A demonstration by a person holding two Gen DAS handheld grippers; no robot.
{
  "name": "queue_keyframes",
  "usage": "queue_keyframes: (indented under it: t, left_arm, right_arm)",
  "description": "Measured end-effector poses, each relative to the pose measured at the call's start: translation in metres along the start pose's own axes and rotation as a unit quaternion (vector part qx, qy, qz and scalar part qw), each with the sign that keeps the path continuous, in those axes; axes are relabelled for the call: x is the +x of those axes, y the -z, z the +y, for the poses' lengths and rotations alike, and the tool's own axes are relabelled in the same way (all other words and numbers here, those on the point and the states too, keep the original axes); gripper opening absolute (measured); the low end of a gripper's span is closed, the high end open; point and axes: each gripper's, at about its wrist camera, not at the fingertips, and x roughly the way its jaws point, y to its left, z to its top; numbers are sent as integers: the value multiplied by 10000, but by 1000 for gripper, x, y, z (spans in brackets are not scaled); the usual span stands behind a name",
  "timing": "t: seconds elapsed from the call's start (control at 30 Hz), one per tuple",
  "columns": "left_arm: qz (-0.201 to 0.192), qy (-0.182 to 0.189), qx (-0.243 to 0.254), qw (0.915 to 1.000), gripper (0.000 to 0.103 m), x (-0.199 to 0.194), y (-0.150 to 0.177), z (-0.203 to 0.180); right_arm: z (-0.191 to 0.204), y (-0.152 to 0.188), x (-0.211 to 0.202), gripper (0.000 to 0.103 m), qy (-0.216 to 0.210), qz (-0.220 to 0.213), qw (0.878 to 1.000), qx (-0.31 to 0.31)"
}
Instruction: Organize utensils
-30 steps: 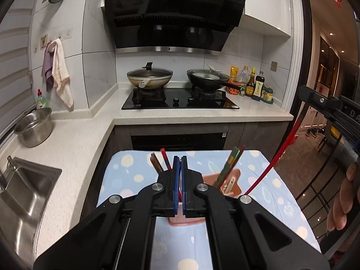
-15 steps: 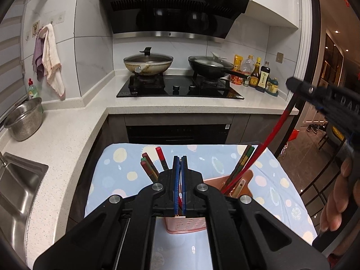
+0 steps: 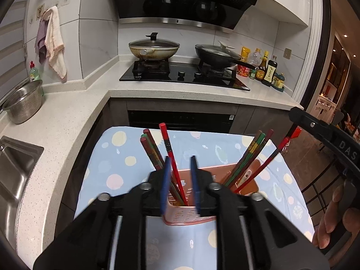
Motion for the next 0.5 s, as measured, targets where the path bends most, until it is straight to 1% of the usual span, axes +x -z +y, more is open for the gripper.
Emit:
queue_keyframes:
  t: [0.03,0.2,0.23,0.33,0.4,0.5]
  left_arm:
    - [-34,-33,2,10000,29,-3,1,0]
    - [-70,-135,35,9999,31,-15,7,-3]
    - [-73,-155,34,9998,33,-18,10,-4]
    - [-95,-266,75,9996,39,-29,18,-7]
    - [-74,-311,76,9995,41,-37,25,-9]
    - [-8,-285,-7,9996,43,-47,36,-8]
  right_arm:
    - [0,1,-3,30,10,6,10000,-30]
    - [4,12,-19,36,32,156,9997,-158]
    - [5,17,-23,37,34,211,9996,-201]
    - [10,32,-33,38,163,374,9984,-400]
    - [11,42,-38,38,202,507,9974,-473]
    - [10,59,-47,38,167,741,9961,-455]
